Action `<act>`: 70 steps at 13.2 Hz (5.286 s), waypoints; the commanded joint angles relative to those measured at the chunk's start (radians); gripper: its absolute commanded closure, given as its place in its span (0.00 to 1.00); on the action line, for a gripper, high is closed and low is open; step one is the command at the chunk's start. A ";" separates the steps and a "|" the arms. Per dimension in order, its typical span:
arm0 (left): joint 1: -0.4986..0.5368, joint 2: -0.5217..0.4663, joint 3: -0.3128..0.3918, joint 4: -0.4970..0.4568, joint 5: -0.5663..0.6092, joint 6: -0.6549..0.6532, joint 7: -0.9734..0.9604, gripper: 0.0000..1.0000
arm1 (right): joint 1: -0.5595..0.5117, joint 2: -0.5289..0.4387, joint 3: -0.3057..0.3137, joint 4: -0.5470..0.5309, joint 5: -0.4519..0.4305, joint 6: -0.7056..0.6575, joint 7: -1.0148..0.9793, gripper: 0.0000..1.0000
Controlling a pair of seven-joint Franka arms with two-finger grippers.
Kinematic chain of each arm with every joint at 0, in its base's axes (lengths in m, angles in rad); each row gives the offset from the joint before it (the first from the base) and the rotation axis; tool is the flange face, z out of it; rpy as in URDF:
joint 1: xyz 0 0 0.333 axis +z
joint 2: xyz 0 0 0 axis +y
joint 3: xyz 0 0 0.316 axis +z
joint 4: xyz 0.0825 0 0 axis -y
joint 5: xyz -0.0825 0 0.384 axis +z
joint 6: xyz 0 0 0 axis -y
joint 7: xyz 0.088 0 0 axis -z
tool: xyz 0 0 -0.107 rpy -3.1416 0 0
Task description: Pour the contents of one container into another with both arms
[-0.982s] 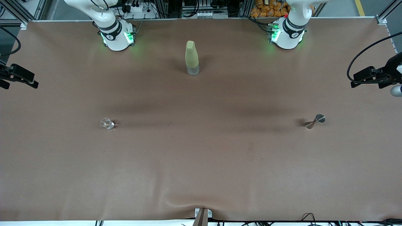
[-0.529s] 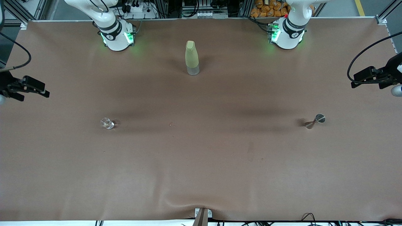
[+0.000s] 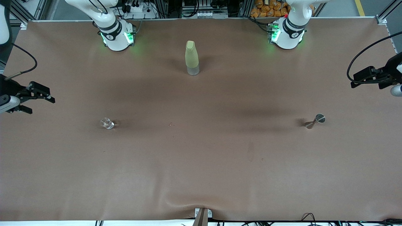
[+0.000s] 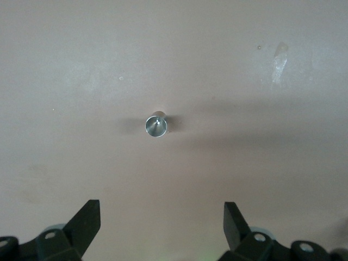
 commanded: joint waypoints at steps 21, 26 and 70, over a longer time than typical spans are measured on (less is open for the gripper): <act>0.120 0.042 0.011 0.004 -0.176 0.003 0.319 0.00 | -0.342 0.640 0.013 -0.048 0.918 -0.218 -1.695 0.00; 0.301 0.174 0.011 0.004 -0.411 0.003 0.764 0.00 | -0.347 0.731 0.016 -0.038 0.986 -0.301 -1.844 0.00; 0.442 0.895 -0.003 -0.013 -0.890 0.024 2.394 0.28 | -0.261 0.827 0.093 0.109 1.038 -0.352 -1.781 0.99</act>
